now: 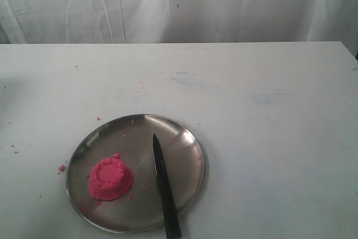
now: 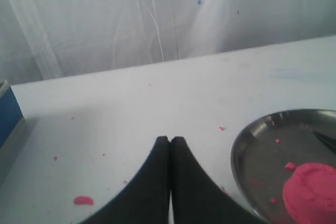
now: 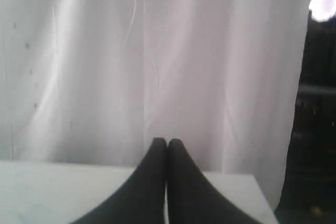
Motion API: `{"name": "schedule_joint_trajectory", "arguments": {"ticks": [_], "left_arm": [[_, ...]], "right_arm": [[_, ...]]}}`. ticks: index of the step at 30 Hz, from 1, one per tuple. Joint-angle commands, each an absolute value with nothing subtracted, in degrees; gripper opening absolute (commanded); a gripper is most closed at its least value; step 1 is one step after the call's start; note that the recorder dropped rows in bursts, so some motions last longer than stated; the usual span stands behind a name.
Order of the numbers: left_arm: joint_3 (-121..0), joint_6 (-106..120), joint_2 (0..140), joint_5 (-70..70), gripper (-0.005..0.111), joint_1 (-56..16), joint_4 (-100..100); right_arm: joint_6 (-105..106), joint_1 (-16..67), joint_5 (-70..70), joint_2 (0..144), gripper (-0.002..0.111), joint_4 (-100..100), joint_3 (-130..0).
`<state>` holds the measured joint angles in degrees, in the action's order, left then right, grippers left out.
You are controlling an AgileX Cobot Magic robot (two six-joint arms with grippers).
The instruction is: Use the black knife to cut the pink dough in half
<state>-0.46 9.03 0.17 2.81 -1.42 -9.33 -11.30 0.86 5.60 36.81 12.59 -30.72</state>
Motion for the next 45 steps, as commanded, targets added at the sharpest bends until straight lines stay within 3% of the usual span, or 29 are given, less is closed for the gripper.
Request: {"name": "schedule_joint_trajectory", "arguments": {"ticks": [1, 9, 17, 22, 27, 33, 36, 45], "left_arm": [[-0.8, 9.3, 0.0, -0.5, 0.0, -1.8, -10.1], [-0.8, 9.3, 0.0, -0.5, 0.0, -1.8, -10.1], [-0.8, 9.3, 0.0, -0.5, 0.0, -1.8, -10.1], [-0.8, 9.3, 0.0, -0.5, 0.0, -1.8, -10.1], [-0.8, 9.0, 0.0, 0.0, 0.0, -1.8, -10.1], [-0.8, 9.0, 0.0, -0.8, 0.0, -1.8, -10.1], [-0.8, 9.0, 0.0, -0.8, 0.0, -1.8, -10.1], [-0.8, 9.0, 0.0, -0.9, 0.0, -1.8, -10.1]], "right_arm": [[-11.7, 2.3, 1.3, 48.2, 0.0, 12.3, -30.7], [-4.6, 7.2, -24.4, 67.8, 0.0, 1.9, -37.7], [38.7, 10.3, -51.9, 81.4, 0.0, -45.4, -45.8], [54.6, 10.3, -66.1, 92.7, 0.0, -63.2, -46.5], [57.4, 10.3, -68.0, 101.2, 0.008, -65.9, -46.5], [57.4, 12.0, -67.3, 106.2, 0.039, -65.9, -46.5], [57.4, 14.6, -66.2, 107.4, 0.047, -65.7, -46.5], [57.0, 18.9, -63.0, 110.5, 0.051, -64.6, -47.2]]}}
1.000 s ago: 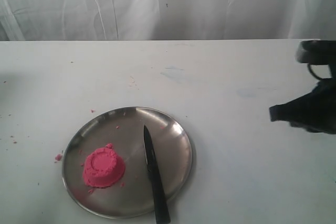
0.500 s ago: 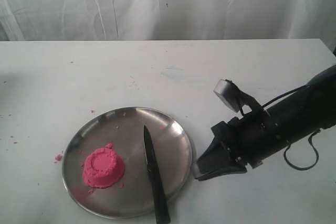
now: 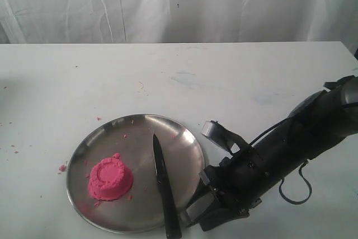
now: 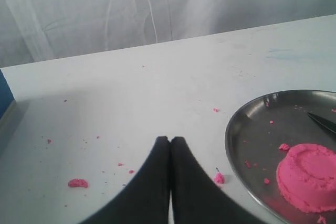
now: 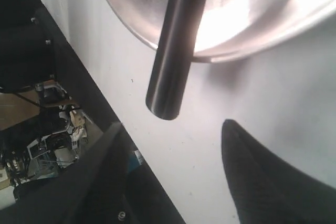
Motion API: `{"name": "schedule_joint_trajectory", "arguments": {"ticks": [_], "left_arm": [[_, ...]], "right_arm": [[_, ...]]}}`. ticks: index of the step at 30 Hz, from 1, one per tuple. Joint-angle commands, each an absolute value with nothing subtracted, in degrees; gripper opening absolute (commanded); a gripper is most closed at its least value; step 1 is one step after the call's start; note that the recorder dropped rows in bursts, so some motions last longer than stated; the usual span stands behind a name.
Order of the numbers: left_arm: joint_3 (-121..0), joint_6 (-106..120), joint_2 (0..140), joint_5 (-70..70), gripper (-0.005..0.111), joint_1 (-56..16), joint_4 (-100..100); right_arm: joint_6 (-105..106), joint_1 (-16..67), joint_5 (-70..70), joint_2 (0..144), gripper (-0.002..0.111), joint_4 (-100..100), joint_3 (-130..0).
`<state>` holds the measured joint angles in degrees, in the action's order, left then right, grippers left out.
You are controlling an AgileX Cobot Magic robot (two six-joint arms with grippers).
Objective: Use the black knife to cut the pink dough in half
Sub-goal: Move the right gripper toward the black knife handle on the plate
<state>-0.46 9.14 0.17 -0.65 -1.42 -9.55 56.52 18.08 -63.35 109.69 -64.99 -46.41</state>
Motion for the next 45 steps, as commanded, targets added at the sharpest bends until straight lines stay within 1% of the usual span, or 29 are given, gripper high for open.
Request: {"name": "schedule_joint_trajectory", "arguments": {"ticks": [1, 6, 15, 21, 29, 34, 39, 45], "left_arm": [[-0.8, 9.0, 0.0, -0.9, 0.0, -1.8, -10.1], [-0.8, 8.8, 0.0, -1.4, 0.0, -1.8, -10.1], [-0.8, 8.8, 0.0, -1.4, 0.0, -1.8, -10.1], [-0.8, 8.8, 0.0, -1.4, 0.0, -1.8, -10.1], [-0.8, 8.8, 0.0, -1.4, 0.0, -1.8, -10.1], [-0.8, 8.8, 0.0, -1.4, 0.0, -1.8, -10.1], [-0.8, 7.3, 0.0, -1.4, 0.0, -1.8, -10.1], [-0.8, 7.3, 0.0, -1.4, 0.0, -1.8, -10.1]], "right_arm": [[56.7, 19.0, -63.0, 110.4, 0.051, -64.6, -47.3], [56.7, 19.2, -62.6, 110.6, 0.051, -66.7, -47.3], [56.6, 22.8, -62.5, 112.0, 0.051, -67.6, -47.9], [53.7, 22.8, -62.6, 112.0, 0.051, -63.7, -49.4], [53.0, 22.8, -62.8, 112.0, 0.051, -63.1, -49.4], [46.6, 22.8, -67.9, 112.0, 0.051, -55.2, -52.4], [38.4, 22.8, -69.9, 109.1, 0.051, -46.7, -54.3], [33.2, 23.5, -69.7, 100.9, 0.051, -46.7, -54.6]]}}
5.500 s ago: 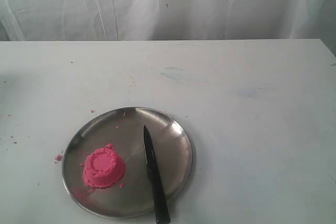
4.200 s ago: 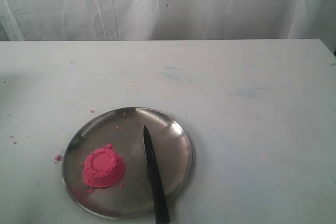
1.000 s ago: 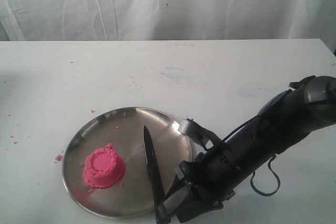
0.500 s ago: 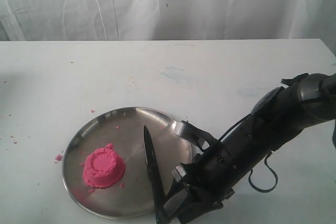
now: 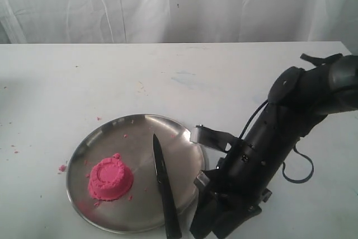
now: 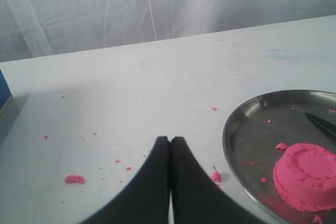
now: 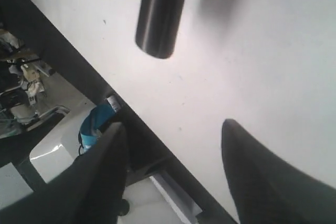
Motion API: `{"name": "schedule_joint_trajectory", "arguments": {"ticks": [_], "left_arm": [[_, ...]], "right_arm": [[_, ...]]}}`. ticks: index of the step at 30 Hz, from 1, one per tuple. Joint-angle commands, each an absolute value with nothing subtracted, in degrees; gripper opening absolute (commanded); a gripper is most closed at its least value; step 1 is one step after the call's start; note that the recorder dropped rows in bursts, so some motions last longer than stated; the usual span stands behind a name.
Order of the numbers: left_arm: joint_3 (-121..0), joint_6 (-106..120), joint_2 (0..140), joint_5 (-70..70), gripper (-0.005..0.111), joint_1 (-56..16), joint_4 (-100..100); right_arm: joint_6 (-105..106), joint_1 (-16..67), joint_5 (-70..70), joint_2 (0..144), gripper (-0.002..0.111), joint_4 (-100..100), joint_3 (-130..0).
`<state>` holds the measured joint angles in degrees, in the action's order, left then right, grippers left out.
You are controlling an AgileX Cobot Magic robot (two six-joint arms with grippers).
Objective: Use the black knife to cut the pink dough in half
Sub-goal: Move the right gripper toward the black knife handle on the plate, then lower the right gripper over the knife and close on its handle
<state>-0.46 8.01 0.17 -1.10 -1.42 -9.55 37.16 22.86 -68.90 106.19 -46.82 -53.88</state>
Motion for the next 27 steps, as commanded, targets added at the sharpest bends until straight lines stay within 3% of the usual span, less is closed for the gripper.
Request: {"name": "schedule_joint_trajectory", "arguments": {"ticks": [1, 8, 14, 27], "left_arm": [[-0.8, 7.3, 0.0, -1.4, 0.0, -1.8, -10.1], [-0.8, 4.2, 0.0, -3.3, 0.0, -1.8, -10.2], [-0.8, 4.2, 0.0, -3.2, 0.0, -1.8, -10.2], [-0.8, 4.2, 0.0, -3.3, 0.0, -1.8, -10.2]], "right_arm": [[31.7, 24.0, -68.9, 99.8, 0.051, -46.7, -55.1], [18.2, 32.3, -62.4, 99.8, 0.051, -37.3, -64.9], [-2.3, 40.6, -61.1, 107.3, 0.051, -11.4, -75.5], [-3.0, 42.9, -49.8, 116.2, 0.051, -13.2, -76.1]]}}
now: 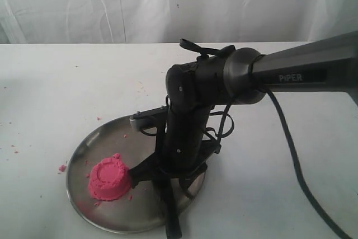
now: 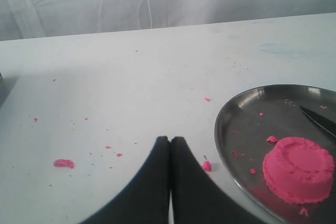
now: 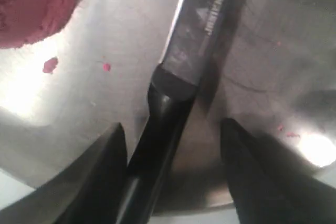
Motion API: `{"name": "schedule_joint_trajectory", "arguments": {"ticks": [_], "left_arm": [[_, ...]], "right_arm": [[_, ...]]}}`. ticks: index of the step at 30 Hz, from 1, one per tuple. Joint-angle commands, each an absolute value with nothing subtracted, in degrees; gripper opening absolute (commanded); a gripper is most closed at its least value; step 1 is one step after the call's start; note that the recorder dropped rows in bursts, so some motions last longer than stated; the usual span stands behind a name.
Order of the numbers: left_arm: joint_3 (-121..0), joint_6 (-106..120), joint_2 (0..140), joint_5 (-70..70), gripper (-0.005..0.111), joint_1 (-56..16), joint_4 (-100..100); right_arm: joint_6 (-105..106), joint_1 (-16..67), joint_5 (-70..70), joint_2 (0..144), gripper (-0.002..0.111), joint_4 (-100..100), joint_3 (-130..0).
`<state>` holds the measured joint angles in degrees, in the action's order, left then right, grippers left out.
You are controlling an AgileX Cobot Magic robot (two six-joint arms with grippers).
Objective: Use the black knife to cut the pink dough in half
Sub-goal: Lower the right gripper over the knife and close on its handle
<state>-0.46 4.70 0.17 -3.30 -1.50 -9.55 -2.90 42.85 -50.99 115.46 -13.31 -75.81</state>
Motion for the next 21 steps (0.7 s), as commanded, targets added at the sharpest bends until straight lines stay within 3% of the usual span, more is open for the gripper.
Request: {"name": "schedule_joint_trajectory", "arguments": {"ticks": [1, 8, 21], "left_arm": [[-0.8, 4.2, 0.0, -3.3, 0.0, -1.8, -10.2], [-0.8, 4.2, 0.0, -3.3, 0.0, -1.8, -10.2], [-0.8, 4.2, 0.0, -3.5, 0.0, -1.8, -10.2]], "right_arm": [[-3.0, 42.9, -49.8, 116.2, 0.051, -13.2, -76.1], [-3.0, 42.9, -52.9, 116.0, 0.035, -13.1, -76.1], [0.0, 42.9, -60.7, 116.0, 0.033, -12.9, -76.1]]}}
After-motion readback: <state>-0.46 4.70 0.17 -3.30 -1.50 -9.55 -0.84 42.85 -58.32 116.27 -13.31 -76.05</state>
